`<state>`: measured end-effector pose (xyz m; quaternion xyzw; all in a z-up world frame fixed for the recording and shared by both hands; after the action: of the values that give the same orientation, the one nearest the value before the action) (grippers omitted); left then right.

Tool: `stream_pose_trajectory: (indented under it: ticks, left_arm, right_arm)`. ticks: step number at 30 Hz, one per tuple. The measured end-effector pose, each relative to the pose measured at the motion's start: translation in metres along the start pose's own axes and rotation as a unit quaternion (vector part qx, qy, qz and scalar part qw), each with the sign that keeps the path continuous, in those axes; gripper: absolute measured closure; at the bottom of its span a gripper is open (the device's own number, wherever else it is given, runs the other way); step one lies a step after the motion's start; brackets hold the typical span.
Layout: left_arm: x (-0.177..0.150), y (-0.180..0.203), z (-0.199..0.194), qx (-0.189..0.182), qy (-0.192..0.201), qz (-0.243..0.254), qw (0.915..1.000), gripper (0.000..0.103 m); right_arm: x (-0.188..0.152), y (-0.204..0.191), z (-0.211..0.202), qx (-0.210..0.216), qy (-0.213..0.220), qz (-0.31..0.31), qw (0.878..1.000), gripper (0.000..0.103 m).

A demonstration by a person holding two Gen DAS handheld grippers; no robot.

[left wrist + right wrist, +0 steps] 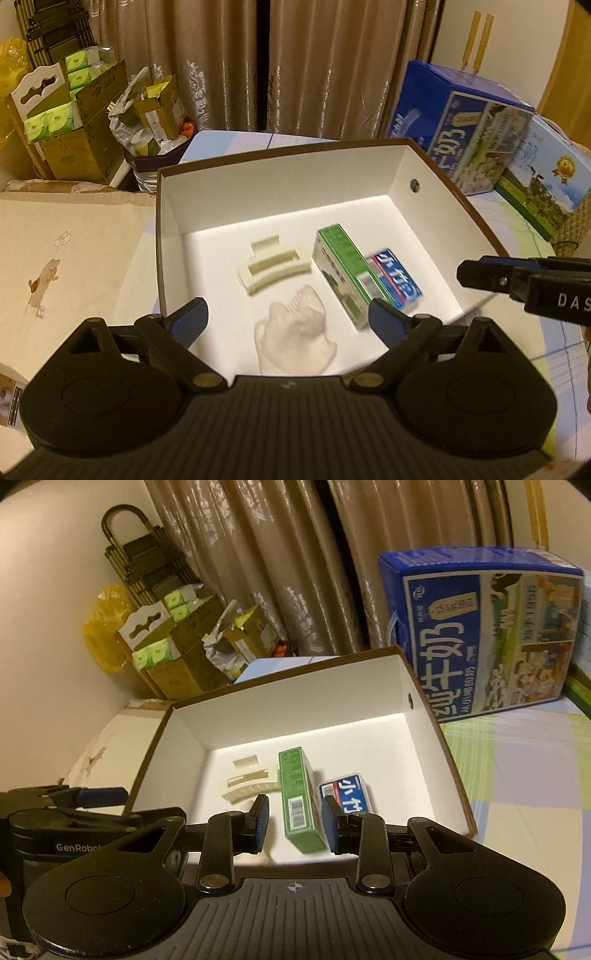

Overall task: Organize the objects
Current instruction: 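Open the left tool to release the clip while the right tool releases the medicine box, then withdraw both tools from the brown box toward the remaining table items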

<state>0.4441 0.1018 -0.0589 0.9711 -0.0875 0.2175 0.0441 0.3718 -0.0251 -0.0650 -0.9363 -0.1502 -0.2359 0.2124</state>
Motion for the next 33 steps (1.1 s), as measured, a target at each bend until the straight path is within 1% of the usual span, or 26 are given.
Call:
stream_pose_trajectory:
  ticks: [8,15,22,29,30,33]
  left_arm:
    - [-0.028,0.016,-0.029,-0.003,0.009,-0.001,1.0,0.011]
    - [-0.058,0.03,-0.048,-0.01,0.009,-0.005,0.9999,0.011]
    - [-0.095,0.041,-0.057,-0.016,-0.003,-0.011,0.9998,0.011]
    - [-0.131,0.052,-0.053,-0.021,-0.023,-0.014,0.9994,0.011]
    - [-0.136,0.054,-0.05,-0.021,-0.028,-0.014,0.9993,0.011]
    - [-0.15,0.058,-0.043,-0.016,-0.041,-0.016,0.9989,0.011]
  right_arm:
    - [-0.027,-0.006,-0.037,0.01,0.021,0.004,1.0,0.074]
    - [-0.058,-0.001,-0.066,0.017,0.032,0.007,0.999,0.074]
    - [-0.093,0.012,-0.092,0.011,0.029,0.014,0.999,0.074]
    - [-0.128,0.037,-0.11,-0.008,0.02,0.025,0.999,0.074]
    - [-0.133,0.04,-0.112,-0.012,0.018,0.026,0.999,0.072]
    - [-0.149,0.051,-0.116,-0.028,0.008,0.022,0.999,0.062]
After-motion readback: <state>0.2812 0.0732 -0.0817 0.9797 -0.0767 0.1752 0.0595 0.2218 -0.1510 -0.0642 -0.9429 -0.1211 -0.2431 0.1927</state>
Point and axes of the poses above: each gripper's, at about its wrist camera, not at the fingertips, and z roughly the way its jaws point, y to its right, x to its top, the point moved 7 cm from there along z, roughly the way its jaws point, and after that the axes turned 13 degrees about -y, right-handed, at the moved point
